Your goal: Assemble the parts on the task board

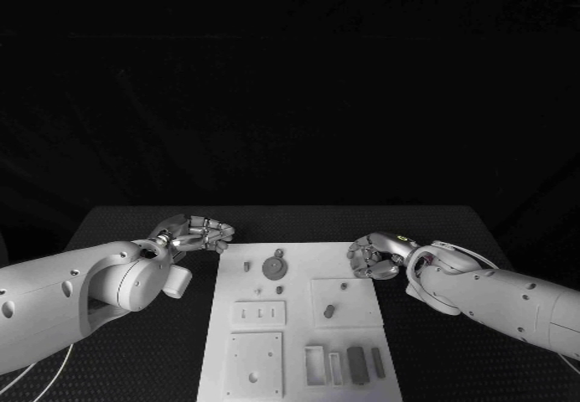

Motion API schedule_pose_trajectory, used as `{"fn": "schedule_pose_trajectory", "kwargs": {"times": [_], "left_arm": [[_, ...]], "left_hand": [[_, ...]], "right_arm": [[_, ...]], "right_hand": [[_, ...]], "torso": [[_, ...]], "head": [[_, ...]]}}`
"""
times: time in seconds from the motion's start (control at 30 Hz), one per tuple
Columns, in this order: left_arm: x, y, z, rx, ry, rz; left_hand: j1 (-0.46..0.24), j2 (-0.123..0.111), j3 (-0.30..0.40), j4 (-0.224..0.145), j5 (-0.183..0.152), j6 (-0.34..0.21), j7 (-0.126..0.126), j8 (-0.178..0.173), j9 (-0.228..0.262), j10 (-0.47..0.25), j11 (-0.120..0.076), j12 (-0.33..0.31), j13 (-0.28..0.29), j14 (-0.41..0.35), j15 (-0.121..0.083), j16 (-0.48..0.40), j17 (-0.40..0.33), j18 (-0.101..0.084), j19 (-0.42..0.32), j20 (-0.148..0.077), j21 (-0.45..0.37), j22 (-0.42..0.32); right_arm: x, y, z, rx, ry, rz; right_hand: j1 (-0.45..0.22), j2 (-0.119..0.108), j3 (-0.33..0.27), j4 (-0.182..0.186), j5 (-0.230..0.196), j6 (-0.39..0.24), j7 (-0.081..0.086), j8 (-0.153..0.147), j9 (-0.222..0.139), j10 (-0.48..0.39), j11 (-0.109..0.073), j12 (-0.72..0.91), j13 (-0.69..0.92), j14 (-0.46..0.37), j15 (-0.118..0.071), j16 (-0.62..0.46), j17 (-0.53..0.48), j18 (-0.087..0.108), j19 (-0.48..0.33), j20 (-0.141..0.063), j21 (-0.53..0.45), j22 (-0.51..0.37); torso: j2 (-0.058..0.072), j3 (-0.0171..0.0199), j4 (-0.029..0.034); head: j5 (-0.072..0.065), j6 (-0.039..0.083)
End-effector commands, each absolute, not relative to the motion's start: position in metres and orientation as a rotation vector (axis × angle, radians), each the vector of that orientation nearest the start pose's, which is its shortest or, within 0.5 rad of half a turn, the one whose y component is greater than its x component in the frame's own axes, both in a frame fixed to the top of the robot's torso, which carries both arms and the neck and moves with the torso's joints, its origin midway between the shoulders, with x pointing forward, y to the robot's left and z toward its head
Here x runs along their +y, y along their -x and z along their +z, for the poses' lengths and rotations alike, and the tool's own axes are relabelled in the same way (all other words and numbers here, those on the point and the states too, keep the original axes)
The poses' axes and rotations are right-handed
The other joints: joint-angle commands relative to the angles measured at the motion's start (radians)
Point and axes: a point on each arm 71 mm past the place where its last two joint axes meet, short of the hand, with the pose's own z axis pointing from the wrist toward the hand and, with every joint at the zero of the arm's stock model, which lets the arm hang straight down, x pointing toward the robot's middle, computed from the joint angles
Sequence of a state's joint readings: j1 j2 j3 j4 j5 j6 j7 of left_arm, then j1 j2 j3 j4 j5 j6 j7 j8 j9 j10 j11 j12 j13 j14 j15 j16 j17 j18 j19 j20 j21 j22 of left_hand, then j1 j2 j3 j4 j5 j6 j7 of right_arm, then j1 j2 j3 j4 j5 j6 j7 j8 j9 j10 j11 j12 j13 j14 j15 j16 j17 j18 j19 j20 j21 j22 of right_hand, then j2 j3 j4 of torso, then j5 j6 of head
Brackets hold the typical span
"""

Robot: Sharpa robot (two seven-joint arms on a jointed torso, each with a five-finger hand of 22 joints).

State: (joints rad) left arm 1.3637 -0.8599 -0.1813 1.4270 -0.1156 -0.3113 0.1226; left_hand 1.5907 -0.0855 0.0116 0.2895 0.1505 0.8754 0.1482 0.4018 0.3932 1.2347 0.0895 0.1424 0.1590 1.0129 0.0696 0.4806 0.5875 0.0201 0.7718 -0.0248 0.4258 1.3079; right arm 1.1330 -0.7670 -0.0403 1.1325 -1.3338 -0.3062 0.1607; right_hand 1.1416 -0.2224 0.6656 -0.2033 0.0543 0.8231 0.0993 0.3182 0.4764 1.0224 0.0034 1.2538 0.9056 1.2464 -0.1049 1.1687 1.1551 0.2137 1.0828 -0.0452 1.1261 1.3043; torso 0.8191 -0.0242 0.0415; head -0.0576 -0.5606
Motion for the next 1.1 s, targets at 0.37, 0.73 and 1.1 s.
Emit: {"fn": "schedule_pose_trajectory", "kwargs": {"times": [0.37, 0.73, 1.1], "left_arm": [[0.2494, -0.5155, -0.1684, 1.647, 1.052, -1.225], [0.2496, -0.5153, -0.1685, 1.65, 1.052, -1.224], [0.25, -0.5151, -0.1686, 1.65, 1.052, -1.222]], "left_hand": [[-0.002, 0.001, 0.001, 0.001, -0.002, 0.002, 0.007, -0.007, 0.002, 0.003, 0.004, -0.005, 0.001, 0.003, 0.004, -0.007, 0.002, 0.018, -0.008, -0.001, 0.005, 0.016], [-0.002, 0.001, 0.0, 0.001, -0.003, 0.002, 0.007, -0.007, 0.002, 0.003, 0.004, -0.005, 0.001, 0.003, 0.004, -0.007, 0.003, 0.018, -0.008, -0.001, 0.005, 0.016], [-0.002, 0.001, 0.0, 0.001, -0.004, 0.002, 0.007, -0.008, 0.003, 0.003, 0.004, -0.005, 0.002, 0.003, 0.004, -0.008, 0.003, 0.018, -0.008, -0.001, 0.005, 0.016]], "right_arm": [[-0.2744, -0.5279, -0.241, 1.711, 0.08, 0.603], [-0.2733, -0.5281, -0.2409, 1.709, 0.078, 0.603], [-0.2723, -0.5284, -0.2402, 1.699, 0.069, 0.606]], "right_hand": [[0.013, 0.009, 0.048, 0.02, -0.005, 0.218, -0.01, 0.046, 0.023, 0.02, -0.023, 0.005, -0.005, 0.012, -0.018, 0.008, 0.004, 0.048, 0.013, -0.009, 0.01, 0.001], [0.007, 0.005, 0.044, 0.02, -0.005, 0.224, -0.012, 0.048, 0.025, 0.022, -0.025, 0.004, -0.006, 0.013, -0.021, 0.009, 0.005, 0.048, 0.013, -0.01, 0.011, 0.001], [0.0, 0.006, 0.04, 0.024, -0.006, 0.226, -0.014, 0.048, 0.027, 0.023, -0.027, 0.003, -0.007, 0.013, -0.022, 0.008, 0.005, 0.048, 0.013, -0.012, 0.012, 0.001]], "torso": [[0.0, 0.0003, -0.0006], [0.0, -0.0007, 0.0004], [0.0, -0.0006, -0.0005]], "head": [[-0.001, -0.002], [-0.001, -0.004], [-0.002, -0.007]]}}
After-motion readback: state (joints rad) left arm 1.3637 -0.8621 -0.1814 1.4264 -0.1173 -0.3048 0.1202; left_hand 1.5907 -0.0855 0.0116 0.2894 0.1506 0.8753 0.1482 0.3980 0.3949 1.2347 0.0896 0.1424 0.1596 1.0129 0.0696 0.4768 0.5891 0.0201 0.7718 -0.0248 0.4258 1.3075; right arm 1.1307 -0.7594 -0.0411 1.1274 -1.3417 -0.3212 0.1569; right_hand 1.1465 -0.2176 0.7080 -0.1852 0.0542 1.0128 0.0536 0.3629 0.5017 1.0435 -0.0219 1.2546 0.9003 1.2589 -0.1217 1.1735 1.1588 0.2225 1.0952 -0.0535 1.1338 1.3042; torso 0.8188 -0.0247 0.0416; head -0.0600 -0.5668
